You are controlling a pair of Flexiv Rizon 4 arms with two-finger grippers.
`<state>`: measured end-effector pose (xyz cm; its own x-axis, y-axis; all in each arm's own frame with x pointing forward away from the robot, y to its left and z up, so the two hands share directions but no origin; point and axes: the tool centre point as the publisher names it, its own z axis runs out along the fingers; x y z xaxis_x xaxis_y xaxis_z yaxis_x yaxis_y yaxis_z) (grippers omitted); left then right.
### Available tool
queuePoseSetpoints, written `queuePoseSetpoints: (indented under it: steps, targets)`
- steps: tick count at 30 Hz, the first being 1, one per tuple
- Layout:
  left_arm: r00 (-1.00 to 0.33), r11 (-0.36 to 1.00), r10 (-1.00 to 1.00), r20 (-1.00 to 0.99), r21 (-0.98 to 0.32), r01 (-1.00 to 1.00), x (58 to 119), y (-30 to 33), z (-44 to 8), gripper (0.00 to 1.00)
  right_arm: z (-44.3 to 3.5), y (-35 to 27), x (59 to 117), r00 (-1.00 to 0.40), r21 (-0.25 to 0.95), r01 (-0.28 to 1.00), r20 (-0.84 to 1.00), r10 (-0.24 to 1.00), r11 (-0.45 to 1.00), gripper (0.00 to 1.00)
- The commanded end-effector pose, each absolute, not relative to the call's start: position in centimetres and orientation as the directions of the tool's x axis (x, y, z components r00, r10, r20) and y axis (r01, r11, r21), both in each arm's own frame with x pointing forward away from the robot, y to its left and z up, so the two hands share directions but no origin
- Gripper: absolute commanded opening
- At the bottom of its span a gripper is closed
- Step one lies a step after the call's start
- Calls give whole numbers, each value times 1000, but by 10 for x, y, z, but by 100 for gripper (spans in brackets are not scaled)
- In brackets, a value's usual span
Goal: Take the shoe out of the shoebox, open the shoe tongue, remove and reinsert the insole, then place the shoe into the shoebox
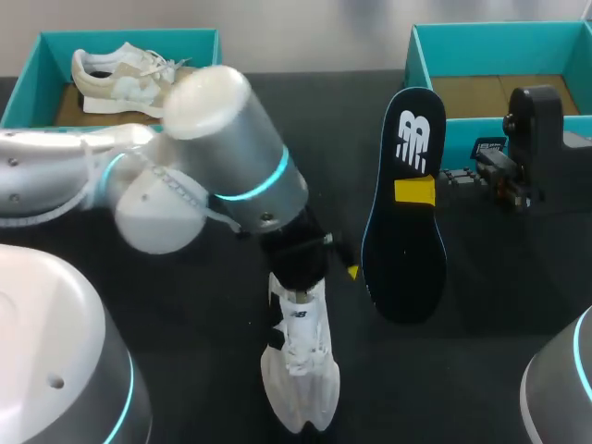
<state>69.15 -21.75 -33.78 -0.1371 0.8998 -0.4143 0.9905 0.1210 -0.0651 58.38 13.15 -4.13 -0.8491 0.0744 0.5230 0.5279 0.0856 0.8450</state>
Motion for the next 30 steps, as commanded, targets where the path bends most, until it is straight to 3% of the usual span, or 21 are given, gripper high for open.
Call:
queuePoseSetpoints:
  steps: [1,11,30]
  targets:
    - [-168,151,749,-641,-81,985,691,-168,-285,100,-42,134,586,-849,844,529,524,74,88,0]
    - [-141,117,469,-872,-97,988,696,-150,-223,100,-42,134,586,-849,844,529,524,74,88,0]
    - [-58,142,151,-987,-36,989,729,-139,-125,100,-42,134,586,-849,844,529,524,74,88,0]
